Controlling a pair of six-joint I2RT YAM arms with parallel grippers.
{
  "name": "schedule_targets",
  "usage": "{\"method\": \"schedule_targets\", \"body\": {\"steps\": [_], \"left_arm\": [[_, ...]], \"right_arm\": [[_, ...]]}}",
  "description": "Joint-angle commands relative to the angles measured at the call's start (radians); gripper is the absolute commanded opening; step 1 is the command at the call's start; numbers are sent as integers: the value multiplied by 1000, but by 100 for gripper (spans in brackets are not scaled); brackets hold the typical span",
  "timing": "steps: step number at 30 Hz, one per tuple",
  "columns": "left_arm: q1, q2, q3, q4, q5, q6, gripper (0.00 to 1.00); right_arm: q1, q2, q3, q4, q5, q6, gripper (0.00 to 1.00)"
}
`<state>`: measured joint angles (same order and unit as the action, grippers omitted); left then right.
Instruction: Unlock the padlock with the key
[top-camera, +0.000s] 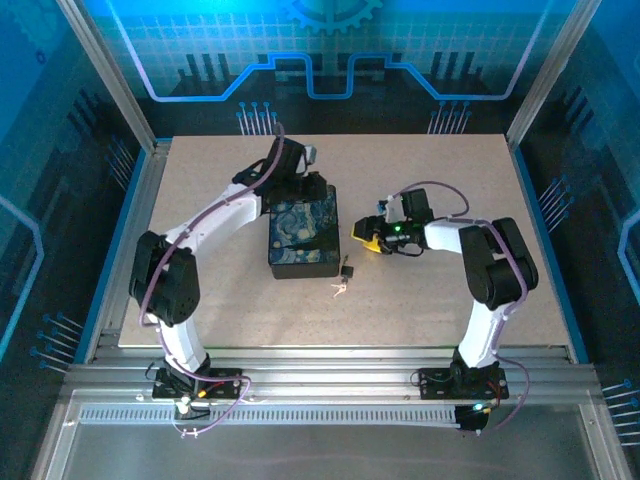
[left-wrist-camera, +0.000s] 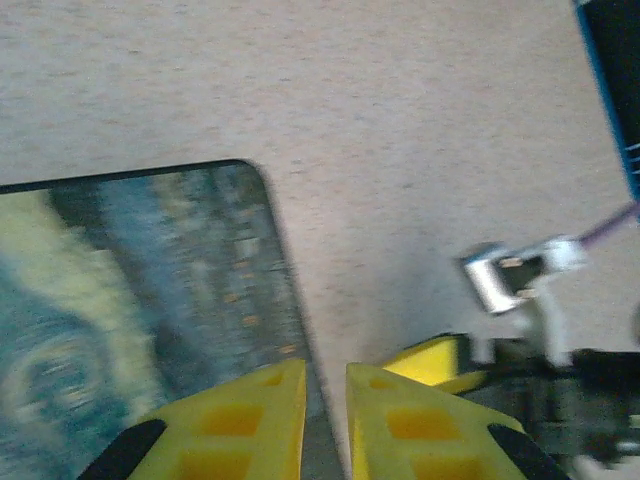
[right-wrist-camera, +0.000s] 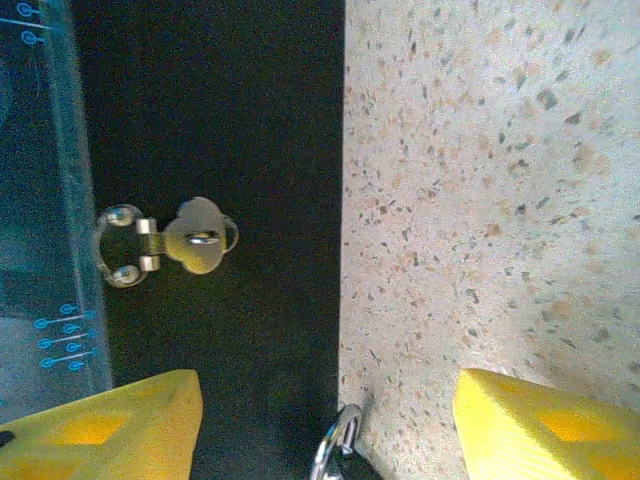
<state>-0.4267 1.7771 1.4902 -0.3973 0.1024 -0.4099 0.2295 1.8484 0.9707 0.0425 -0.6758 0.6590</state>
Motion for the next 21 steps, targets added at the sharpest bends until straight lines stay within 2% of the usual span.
{"method": "schedule_targets", "body": {"steps": [1, 3, 4, 6, 11, 14, 18, 21], "left_arm": [[70, -101, -94, -24, -66, 102, 21], [114, -136, -159, 4, -73, 122, 25], [141, -157, -200, 25, -73, 131, 30], [181, -205, -295, 105, -79, 172, 98], [248, -363, -569, 378, -154, 320, 99], [266, -440, -701, 461, -236, 426, 99], [298, -429, -854, 615, -349, 456, 99], [318, -402, -962, 796, -346, 426, 99]], "right_arm": [[-24, -100, 60, -160, 99, -136, 72], [-33, -136, 81, -240, 196, -203, 100], [-43, -155, 84, -266, 247, -225, 100], [-68, -201, 69, -280, 343, -255, 100], [-84, -398, -34, -221, 688, -408, 100], [-90, -507, -182, -76, 807, -551, 100], [-122, -578, -397, 196, 894, -621, 100], [-143, -527, -512, 433, 893, -631, 100]]}}
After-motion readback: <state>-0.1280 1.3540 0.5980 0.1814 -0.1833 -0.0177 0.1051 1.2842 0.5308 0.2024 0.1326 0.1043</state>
